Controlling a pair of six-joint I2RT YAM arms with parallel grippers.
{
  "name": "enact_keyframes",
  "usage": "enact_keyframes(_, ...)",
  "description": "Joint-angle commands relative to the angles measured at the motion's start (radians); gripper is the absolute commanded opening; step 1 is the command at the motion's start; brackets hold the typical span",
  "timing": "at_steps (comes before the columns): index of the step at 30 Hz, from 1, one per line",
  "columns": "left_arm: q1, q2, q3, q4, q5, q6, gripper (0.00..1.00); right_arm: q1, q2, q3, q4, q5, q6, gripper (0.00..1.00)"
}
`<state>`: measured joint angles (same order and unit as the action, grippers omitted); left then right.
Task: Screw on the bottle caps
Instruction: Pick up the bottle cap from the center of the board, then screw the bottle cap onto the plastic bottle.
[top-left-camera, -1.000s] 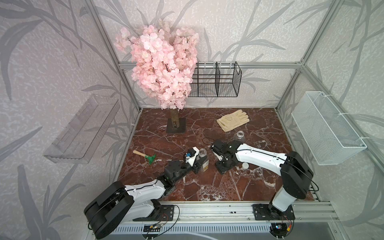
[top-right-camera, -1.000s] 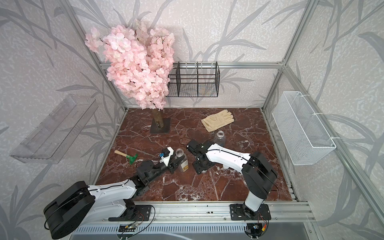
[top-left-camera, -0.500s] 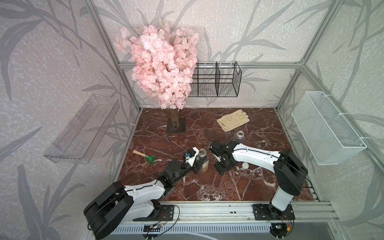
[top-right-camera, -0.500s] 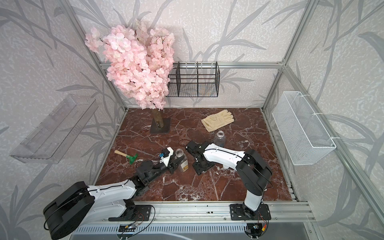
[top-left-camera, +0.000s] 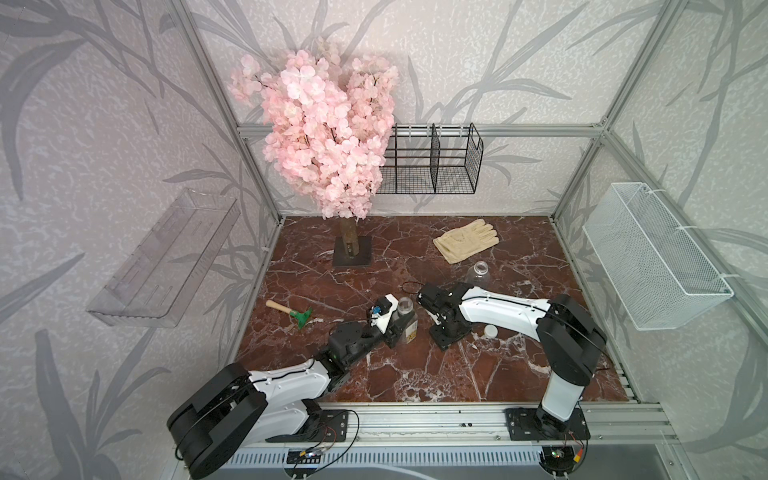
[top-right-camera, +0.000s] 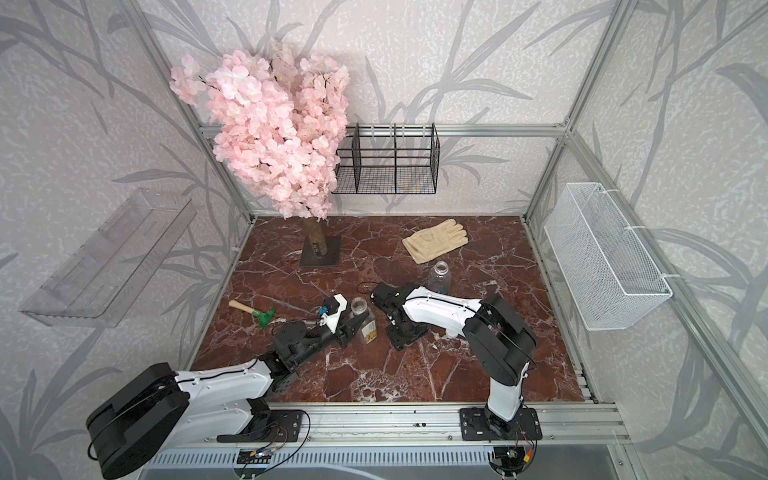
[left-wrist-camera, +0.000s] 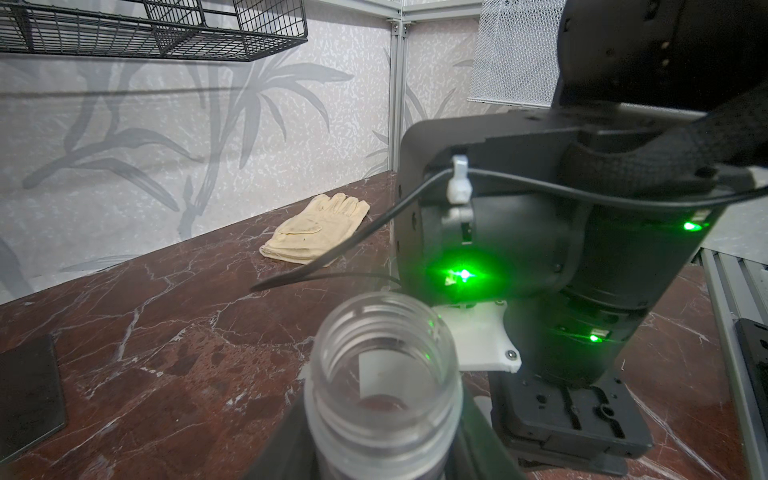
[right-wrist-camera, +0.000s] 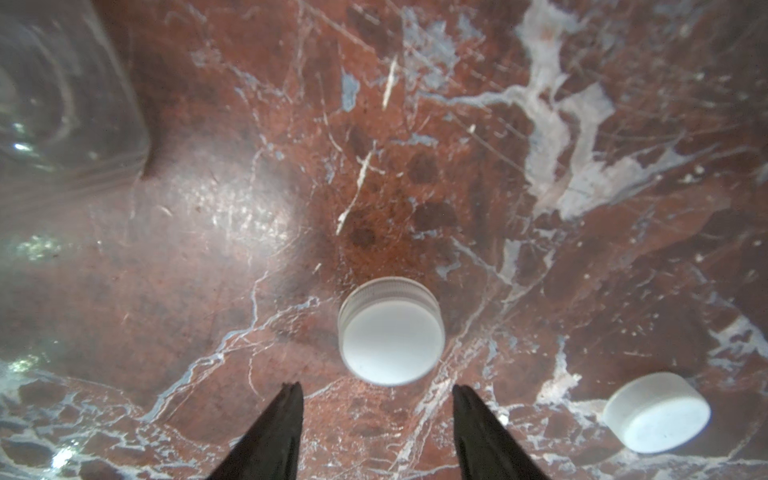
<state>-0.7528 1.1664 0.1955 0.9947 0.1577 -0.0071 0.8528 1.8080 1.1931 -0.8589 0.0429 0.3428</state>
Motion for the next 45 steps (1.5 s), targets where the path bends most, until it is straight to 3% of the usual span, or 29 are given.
enact_keyframes(1,-0.005,0.0,-0.009,-0.039,0.013,0.018,0.37,-0.017,0.012,0.015,0.013,-0.001,0.005,0.59)
enact_keyframes(34,-0.005,-0.004,-0.01,-0.054,0.014,0.028,0.37,-0.063,0.048,-0.044,0.095,-0.044,0.049,0.46)
enact_keyframes(45,-0.005,-0.001,-0.008,-0.053,0.026,0.029,0.36,-0.071,-0.051,0.015,-0.003,0.0,0.028,0.41)
